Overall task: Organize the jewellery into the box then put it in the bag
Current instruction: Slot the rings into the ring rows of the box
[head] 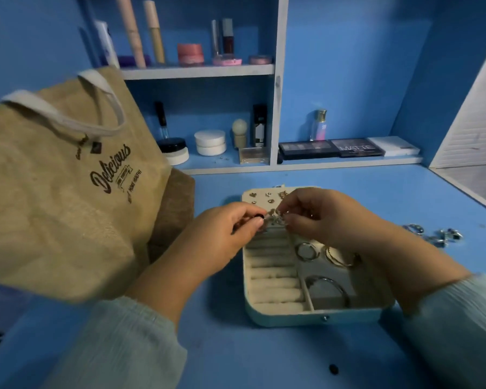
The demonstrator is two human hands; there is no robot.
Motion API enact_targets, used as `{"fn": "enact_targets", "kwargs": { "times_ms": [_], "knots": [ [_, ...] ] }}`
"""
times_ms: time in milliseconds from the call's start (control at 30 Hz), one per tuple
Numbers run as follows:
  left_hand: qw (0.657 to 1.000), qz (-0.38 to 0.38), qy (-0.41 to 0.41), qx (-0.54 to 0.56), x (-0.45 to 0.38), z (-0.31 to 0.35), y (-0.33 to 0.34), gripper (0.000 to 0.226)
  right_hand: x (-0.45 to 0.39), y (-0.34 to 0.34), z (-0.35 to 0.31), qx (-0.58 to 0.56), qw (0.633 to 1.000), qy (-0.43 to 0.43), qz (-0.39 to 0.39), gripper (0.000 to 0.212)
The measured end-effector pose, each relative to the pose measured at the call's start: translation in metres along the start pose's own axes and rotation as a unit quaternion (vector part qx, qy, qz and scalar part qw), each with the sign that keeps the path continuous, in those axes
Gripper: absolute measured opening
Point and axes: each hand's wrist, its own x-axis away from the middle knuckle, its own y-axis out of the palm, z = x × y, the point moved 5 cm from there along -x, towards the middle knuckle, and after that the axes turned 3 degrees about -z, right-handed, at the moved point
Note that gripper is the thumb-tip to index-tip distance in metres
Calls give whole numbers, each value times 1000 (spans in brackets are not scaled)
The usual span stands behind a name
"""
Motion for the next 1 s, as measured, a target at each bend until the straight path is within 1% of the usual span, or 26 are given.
{"fn": "enact_targets", "kwargs": {
  "times_ms": [133,233,367,567,733,900,1000],
  "knots": [
    [999,2,2,-42,0,-2,0,25,4,5,-2,-2,1000,-10,-23,6],
    [997,-8,4,-75,1,-1,3,28,6,10,-5,-14,998,-14,-57,15],
    [994,-20,-1,-109,1,-2,5,29,5,20,-3,62,992,-26,-108,24],
    [990,-35,13,-139,2,1,7,29,6,24,0,95,987,12,-127,24],
    [988,-32,15,-151,3,2,6,28,6,25,1,118,986,47,-108,30],
    [985,-36,10,-168,3,2,5,30,5,26,2,137,984,45,-101,19],
    [986,-34,9,-162,5,2,4,30,6,26,0,137,988,16,-70,8]
  ]
}}
